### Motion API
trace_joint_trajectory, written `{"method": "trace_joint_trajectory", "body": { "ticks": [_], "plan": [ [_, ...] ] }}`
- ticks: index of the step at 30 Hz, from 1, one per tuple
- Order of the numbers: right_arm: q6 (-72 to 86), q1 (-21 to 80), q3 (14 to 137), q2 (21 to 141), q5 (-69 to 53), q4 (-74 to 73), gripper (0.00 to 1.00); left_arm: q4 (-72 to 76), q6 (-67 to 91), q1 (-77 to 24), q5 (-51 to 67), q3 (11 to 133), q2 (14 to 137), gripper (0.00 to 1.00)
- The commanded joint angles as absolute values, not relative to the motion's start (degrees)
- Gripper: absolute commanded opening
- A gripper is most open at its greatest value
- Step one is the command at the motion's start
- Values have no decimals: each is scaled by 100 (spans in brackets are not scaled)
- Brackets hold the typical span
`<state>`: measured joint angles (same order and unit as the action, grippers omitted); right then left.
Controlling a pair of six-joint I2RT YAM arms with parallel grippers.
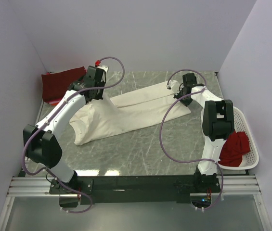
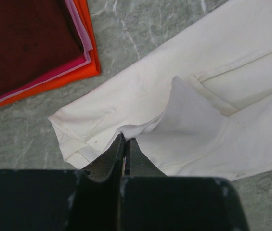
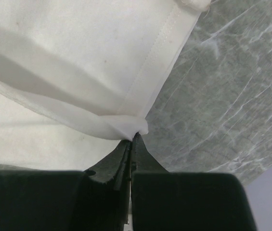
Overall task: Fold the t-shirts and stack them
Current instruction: Fold the tshirt
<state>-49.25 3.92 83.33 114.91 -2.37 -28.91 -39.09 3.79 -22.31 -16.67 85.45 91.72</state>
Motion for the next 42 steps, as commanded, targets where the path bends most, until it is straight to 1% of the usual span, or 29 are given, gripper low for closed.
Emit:
{"method": "trace_joint_trajectory", "body": {
  "ticks": [1,12,24,30,35,36,38,39,40,42],
  "plan": [
    [-4852,352,8517,11566,-193,-2865,0,-3577,360,-2075,-1416,8429,9237,0],
    [-4860,352,8473,11540,-220,-2813,0,-3507,825,-1670,-598,7989,9097,1],
    [-4843,343,8473,11531,-237,-2786,0,-3516,1107,-1301,-80,7673,9000,1],
    [-4825,352,8473,11522,-229,-2751,0,-3516,1178,-1116,79,7761,9184,1],
    [-4808,343,8499,11514,-237,-2751,2,-3726,1353,-967,17,7805,9413,1],
    [-4808,351,8499,11505,-237,-2760,3,-3787,1380,-949,18,7805,9465,1],
    [-4808,351,8473,11452,-237,-2786,8,-3902,1511,-940,18,7708,9466,1],
    [-4816,352,8420,11417,-246,-2777,13,-3937,1581,-932,26,7647,9431,1],
    [-4825,352,8394,11339,-263,-2786,27,-3964,1652,-923,26,7516,9422,1],
    [-4799,360,8359,11181,-299,-2786,37,-3990,1845,-905,149,7366,9370,1]
  ]
}}
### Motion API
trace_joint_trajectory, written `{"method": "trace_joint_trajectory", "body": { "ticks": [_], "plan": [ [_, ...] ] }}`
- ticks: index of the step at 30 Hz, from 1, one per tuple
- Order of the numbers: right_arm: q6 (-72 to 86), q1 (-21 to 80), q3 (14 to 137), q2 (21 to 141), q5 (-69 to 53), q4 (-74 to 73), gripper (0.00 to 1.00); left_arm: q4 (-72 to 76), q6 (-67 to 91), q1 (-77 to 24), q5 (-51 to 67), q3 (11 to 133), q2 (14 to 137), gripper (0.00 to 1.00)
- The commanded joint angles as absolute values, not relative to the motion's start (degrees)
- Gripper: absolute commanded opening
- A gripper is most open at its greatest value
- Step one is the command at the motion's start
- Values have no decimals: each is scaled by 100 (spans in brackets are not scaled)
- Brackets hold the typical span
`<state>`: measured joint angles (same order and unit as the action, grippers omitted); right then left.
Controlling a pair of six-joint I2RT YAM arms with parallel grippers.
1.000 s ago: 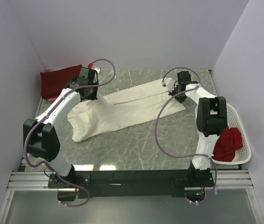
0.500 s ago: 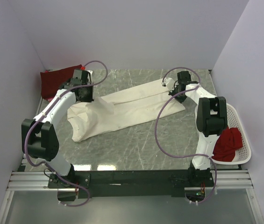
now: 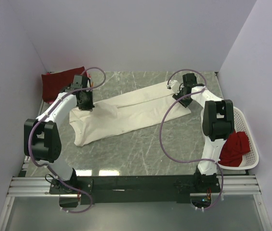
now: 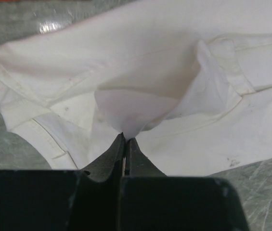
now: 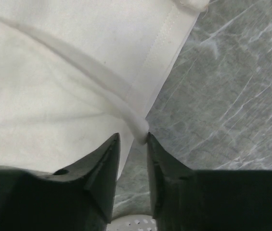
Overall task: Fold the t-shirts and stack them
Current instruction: Fold the tshirt
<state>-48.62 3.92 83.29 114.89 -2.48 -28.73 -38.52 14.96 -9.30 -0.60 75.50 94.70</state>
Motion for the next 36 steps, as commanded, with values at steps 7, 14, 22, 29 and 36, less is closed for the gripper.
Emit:
{"method": "trace_joint_trajectory", "body": {
  "ticks": [7,14,22,29,36],
  "plan": [
    [-4781,518,8429,10714,-466,-3067,51,-3893,2504,-905,343,6435,8807,1],
    [-4711,1483,8744,10521,-1658,-3804,53,-3850,2847,-905,492,5854,8017,1],
    [-3982,2364,10051,11170,-3734,-4587,54,-3771,3093,-905,1667,5125,7049,1],
    [-3542,2830,10731,11689,-4386,-4808,54,-3797,3427,-1028,2294,4395,6804,1],
    [-3340,3181,10942,12058,-4508,-4834,54,-3937,3516,-1177,2513,3894,6416,6]
  ]
}}
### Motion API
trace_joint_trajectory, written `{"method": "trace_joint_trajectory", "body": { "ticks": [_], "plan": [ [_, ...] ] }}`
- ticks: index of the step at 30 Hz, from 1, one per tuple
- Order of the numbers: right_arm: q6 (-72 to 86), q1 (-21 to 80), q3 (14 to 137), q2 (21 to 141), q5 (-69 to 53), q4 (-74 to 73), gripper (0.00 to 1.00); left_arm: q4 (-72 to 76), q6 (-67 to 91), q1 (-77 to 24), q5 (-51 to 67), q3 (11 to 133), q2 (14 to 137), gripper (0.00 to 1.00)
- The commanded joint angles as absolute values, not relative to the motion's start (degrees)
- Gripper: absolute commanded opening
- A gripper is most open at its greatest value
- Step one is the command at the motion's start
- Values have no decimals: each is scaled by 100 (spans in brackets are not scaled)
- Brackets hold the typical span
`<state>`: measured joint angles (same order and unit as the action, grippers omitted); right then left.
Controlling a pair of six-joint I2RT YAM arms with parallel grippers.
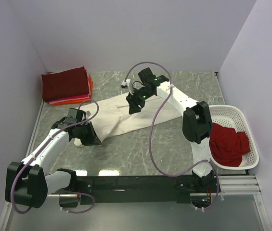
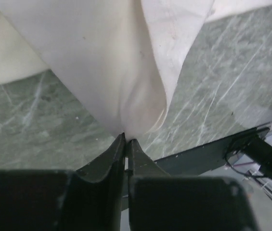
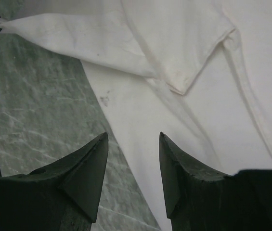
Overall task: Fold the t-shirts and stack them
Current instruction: Fold the tshirt
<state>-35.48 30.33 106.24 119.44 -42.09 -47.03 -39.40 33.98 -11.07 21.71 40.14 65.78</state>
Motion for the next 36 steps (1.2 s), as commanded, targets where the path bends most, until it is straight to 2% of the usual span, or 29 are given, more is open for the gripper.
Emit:
{"method": "trace_joint_trajectory", "body": {
  "ticks": [1,2,3,5,8,13,20,27,36],
  "plan": [
    [-3314,3216,10960,12085,-4517,-4843,54,-3972,3542,-1221,2479,3902,6425,12],
    [-3305,3286,10986,12102,-4526,-4843,54,-3999,3542,-1248,2487,3928,6434,19],
    [-3279,3296,10978,12111,-4561,-4834,54,-4060,3542,-1257,2479,3981,6416,35],
    [-3243,3322,10925,12059,-4588,-4834,54,-4165,3525,-1274,2268,4095,6294,48],
    [-3243,3313,10697,11884,-4579,-4781,54,-4263,3533,-1266,1987,4428,6179,53],
    [-3278,3313,10276,11585,-4535,-4676,54,-3561,3463,-1231,1925,4666,6748,51],
    [-3322,3305,9713,11067,-4588,-4650,54,-2944,3191,-1178,1723,5790,8847,34],
    [-3278,3164,9176,10609,-4711,-4439,54,-3199,2962,-1178,1126,6187,9632,33],
    [-3234,3076,9211,10582,-4773,-4456,54,-3112,2821,-1186,1705,6302,10081,32]
  ]
}}
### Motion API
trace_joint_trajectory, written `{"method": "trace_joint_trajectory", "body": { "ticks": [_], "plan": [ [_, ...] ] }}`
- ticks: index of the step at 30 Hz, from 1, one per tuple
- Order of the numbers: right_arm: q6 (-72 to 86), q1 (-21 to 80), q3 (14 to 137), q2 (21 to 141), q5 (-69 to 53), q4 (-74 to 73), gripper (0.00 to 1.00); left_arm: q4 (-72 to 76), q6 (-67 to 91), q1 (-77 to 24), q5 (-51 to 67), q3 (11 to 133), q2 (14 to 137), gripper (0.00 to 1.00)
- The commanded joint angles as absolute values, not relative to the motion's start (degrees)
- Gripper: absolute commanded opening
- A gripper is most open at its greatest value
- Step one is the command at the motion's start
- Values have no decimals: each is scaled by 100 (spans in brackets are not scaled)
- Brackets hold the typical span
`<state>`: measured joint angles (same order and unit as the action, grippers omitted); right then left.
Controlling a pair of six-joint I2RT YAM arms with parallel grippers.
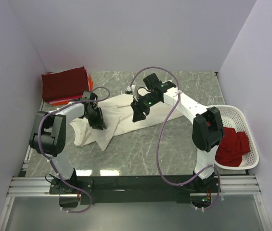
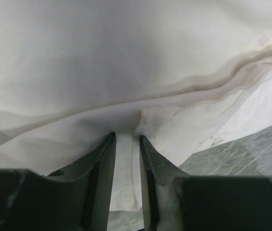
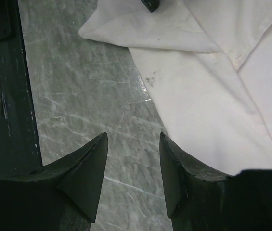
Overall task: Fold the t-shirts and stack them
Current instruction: Fold the tshirt
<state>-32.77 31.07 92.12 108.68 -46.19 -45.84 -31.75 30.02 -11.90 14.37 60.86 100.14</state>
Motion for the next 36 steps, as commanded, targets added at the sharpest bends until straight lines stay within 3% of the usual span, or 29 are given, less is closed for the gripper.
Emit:
{"method": "trace_joint_trajectory", "body": {
  "ticks": [1,8,18,22,36],
  "plan": [
    [-3234,3067,9202,10582,-4764,-4456,54,-3085,2821,-1178,1836,6293,10107,31],
    [-3226,3041,9237,10617,-4764,-4465,54,-3041,2821,-1178,2065,6337,10143,20],
    [-3261,3015,9211,10617,-4781,-4500,54,-3006,2848,-1178,2144,6469,10283,17],
    [-3261,2988,9211,10591,-4799,-4500,54,-3006,2839,-1178,2188,6556,10301,1],
    [-3278,2865,9176,10485,-4852,-4491,54,-3752,2066,-1186,1626,8277,10739,1]
  ]
}}
